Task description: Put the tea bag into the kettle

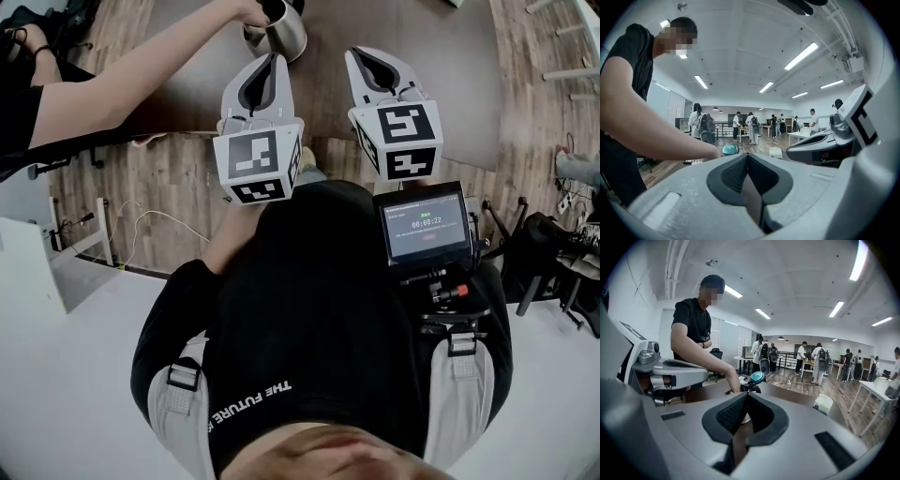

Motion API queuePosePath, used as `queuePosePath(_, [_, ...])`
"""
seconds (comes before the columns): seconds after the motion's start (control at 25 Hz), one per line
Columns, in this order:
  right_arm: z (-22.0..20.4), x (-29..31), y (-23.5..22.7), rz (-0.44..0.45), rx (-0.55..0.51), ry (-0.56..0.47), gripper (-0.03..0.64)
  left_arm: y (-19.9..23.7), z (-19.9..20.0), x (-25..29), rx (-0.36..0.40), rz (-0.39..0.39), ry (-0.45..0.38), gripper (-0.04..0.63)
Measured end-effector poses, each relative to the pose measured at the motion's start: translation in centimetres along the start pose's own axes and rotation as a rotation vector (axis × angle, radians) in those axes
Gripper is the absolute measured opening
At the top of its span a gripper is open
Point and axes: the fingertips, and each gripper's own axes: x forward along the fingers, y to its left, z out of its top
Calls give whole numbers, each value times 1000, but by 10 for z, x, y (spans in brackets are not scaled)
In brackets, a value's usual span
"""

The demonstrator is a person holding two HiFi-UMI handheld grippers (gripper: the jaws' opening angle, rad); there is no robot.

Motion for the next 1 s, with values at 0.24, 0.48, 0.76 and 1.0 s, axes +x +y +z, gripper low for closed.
queuePosePath(0.24, [-19,2,-2,3,14,42,8,-6,-16,5,-15,-24,40,3])
queuePosePath(0.48, [-41,-29,-4,6,35,69,8,-40,-23,-10,-14,-50,59,3])
queuePosePath(0.76, [-78,-148,-7,11,46,15,8,-139,-29,-90,28,-41,35,3])
queuePosePath(1.0, [-87,-176,1,18,45,-12,8,-156,-32,-116,45,-27,24,3])
